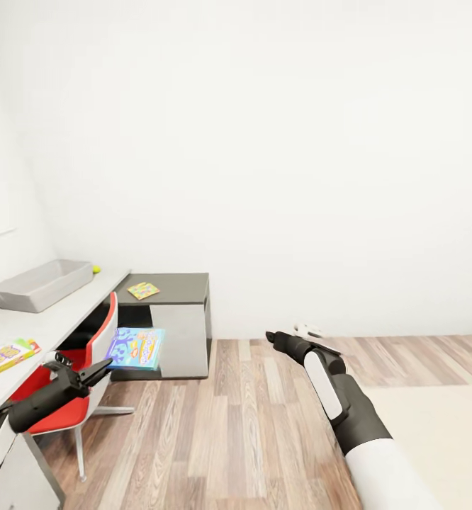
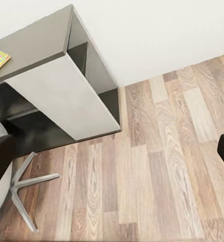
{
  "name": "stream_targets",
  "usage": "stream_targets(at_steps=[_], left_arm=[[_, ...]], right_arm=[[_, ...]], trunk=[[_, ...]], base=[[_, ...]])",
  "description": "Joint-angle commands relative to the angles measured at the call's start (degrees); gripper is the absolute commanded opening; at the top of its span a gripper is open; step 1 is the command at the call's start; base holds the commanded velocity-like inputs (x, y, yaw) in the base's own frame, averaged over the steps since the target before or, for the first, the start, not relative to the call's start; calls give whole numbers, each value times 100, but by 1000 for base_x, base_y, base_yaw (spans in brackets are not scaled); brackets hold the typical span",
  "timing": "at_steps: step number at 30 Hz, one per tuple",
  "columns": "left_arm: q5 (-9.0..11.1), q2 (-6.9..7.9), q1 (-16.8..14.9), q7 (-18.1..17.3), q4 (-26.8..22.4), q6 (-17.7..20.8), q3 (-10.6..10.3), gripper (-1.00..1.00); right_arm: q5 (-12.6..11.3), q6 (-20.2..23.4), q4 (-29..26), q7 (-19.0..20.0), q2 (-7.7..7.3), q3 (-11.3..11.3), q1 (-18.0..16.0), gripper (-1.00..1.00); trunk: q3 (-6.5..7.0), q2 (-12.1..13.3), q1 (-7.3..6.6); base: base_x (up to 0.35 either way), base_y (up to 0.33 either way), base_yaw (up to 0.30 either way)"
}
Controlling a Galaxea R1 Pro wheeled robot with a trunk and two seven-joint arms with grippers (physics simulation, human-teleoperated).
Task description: Put all the toys in the child's room - the three board games (two on the bed and one on the table), the two jigsaw puzzles on the table, and the tennis ball on the table - inside the toy box on the table in the child's room.
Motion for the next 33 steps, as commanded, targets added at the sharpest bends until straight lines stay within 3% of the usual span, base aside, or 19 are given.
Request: stream_targets(at_steps=[1, 8, 15, 33], left_arm=[[-2, 3, -7, -24, 1, 56, 5, -100], [26, 17, -9, -24, 1, 54, 15, -100], [10, 15, -8, -24, 1, 53, 15, -100], [-4, -6, -8, -24, 1, -98, -1, -100]], right_arm=[[-62, 15, -9, -54, -2, 7, -4, 100], [-69, 15, -6, -54, -2, 1, -4, 100], [-71, 15, -2, -54, -3, 1, -4, 100], [-71, 15, -15, -46, -6, 1, -4, 100]], trunk=[[-7, -9, 2], [13, -9, 2], [24, -9, 2], [25, -9, 2]], base=[[0, 0, 263], [29, 0, 264], [282, 0, 236], [308, -102, 12]])
